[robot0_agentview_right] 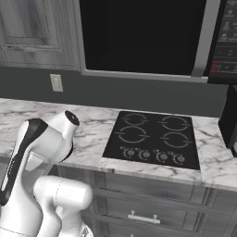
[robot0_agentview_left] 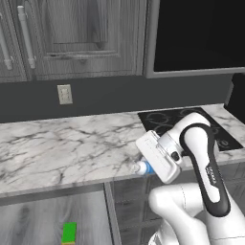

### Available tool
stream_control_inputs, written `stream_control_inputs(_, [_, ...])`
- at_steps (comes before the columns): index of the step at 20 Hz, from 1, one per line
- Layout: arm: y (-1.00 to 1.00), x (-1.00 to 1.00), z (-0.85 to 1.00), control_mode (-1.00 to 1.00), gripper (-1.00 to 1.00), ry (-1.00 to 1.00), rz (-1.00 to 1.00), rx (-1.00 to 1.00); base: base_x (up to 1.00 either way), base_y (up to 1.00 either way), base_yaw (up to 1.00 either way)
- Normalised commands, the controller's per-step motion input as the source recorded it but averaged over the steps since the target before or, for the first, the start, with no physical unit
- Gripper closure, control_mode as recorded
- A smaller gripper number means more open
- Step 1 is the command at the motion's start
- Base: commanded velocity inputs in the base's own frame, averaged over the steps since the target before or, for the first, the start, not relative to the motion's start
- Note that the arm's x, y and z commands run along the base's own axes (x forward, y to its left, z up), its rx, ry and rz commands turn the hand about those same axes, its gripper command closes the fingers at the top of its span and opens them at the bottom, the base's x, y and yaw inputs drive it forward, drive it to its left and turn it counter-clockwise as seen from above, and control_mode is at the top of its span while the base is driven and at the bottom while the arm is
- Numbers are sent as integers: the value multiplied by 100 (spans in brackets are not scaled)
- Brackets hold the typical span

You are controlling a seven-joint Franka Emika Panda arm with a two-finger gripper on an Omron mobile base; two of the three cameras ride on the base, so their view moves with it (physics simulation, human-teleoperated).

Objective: Restock the sink supplies by placing the sponge and soap dispenser on the counter and next to the sink. Make sure the soap dispenser is upright.

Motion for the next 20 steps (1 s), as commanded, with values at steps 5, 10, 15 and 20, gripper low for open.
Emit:
stream_control_inputs(5, [-8,8,0,-100,100,9,-8,1,0,0,0])
stream_control_inputs(10, [-1,0,0,100,100,4,-8,0,-5,0,-6])
stream_control_inputs(15, [0,0,0,100,100,0,0,0,-39,0,-18])
stream_control_inputs(20, [0,0,0,100,100,0,0,0,-48,-18,-31])
